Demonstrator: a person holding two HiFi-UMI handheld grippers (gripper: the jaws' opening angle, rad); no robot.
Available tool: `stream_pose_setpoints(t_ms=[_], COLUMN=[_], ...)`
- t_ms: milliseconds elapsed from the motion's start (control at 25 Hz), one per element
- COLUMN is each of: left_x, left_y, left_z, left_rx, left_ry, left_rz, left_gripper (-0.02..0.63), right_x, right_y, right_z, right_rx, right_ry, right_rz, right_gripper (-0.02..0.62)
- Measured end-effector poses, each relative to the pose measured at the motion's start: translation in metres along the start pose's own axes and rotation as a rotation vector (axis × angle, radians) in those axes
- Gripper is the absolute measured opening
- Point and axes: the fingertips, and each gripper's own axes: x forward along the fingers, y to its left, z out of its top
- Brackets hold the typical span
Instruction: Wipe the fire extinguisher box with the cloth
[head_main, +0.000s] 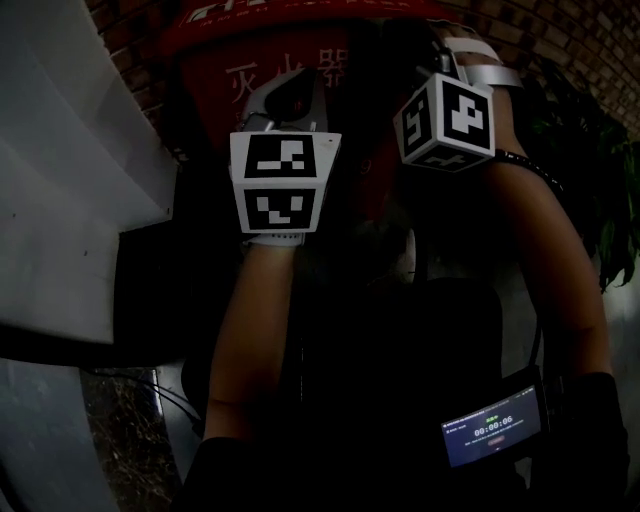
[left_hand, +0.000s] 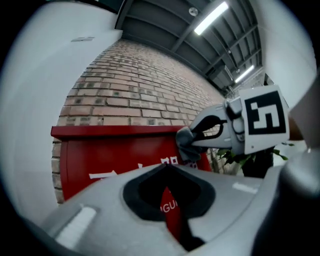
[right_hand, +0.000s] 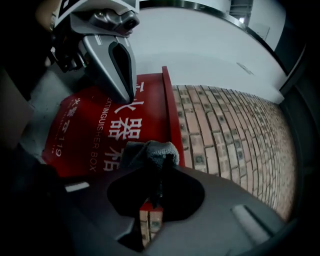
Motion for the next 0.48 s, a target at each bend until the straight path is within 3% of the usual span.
stream_pose_setpoints(t_ms=[480], left_x=[-0.001], left_y=[-0.016], left_z=[-0.002], left_rx=[-0.013], left_ry=[0.013], left_rz=[-0.014], left_gripper=[0.0], right_x=[-0.012], right_y=[0.001], right_z=[-0.064], right_rx=[0.021], right_ry=[0.107], right_rz=[0.016], right_gripper=[0.034])
